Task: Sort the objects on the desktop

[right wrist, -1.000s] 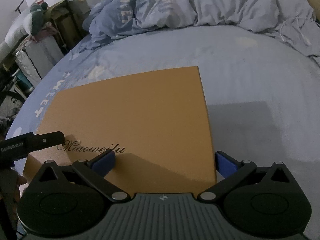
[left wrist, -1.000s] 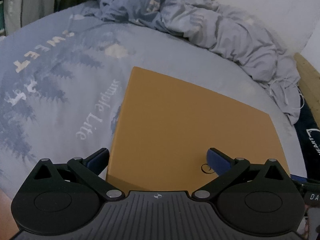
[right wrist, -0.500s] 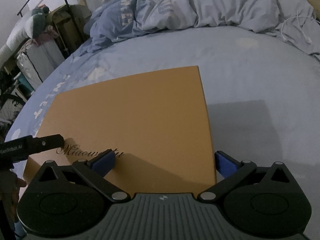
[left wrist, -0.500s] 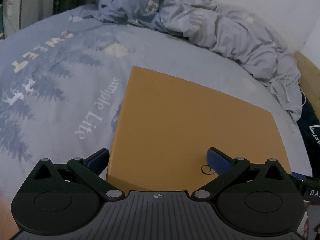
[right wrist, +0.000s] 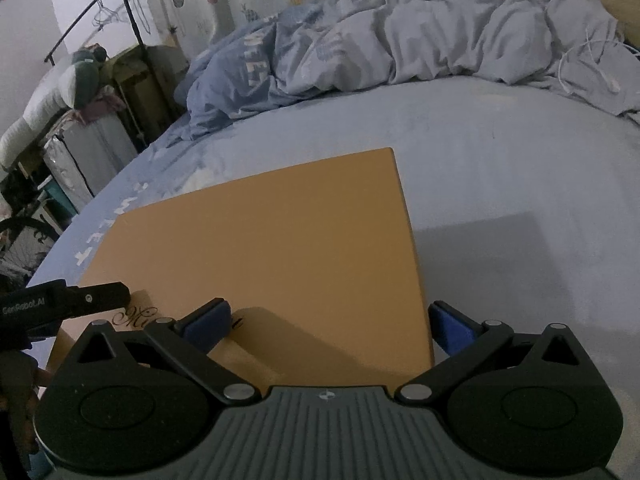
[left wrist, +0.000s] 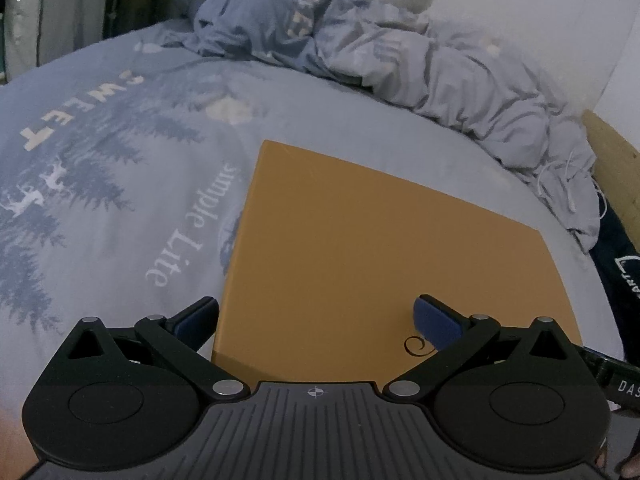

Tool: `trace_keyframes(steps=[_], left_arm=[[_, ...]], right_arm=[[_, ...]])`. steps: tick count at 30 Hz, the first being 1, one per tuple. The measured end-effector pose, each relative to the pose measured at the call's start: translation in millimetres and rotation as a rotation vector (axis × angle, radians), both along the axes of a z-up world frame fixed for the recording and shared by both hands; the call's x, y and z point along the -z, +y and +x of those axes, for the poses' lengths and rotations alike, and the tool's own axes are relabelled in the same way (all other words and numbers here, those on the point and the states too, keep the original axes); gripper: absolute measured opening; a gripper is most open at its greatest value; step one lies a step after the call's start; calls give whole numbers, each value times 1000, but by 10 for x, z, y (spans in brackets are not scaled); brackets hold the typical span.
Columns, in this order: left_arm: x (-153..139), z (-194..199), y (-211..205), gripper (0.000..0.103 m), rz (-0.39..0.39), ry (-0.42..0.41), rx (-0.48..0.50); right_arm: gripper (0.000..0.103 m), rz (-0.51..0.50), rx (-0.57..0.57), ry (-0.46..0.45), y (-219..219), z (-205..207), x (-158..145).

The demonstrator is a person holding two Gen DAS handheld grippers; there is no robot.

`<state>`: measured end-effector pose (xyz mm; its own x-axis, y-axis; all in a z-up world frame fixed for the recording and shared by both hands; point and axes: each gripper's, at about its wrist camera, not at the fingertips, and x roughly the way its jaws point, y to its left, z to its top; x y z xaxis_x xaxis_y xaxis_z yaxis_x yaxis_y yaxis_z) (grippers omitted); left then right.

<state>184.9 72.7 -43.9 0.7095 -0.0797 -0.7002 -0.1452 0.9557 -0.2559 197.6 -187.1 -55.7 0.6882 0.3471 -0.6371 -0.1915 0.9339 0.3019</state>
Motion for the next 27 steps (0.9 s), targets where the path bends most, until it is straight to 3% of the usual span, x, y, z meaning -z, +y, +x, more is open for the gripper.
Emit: trace_keyframes(steps=[11,16,18,27], left_arm=[[20,-80,3,103,-12,-50,-18],[-27,-113,-1,103,-5,-48,3],[-75,-182,-2,103,1,-61,19],[-509,-667,-130,103,37,-164,75]], right_arm=[[103,34,29,-34,-31,-64,44],[103,101,97,48,-129,-84,42],[103,112,121,64,-176,-151,6],[103,83,121,-33,-347,-619,-306]])
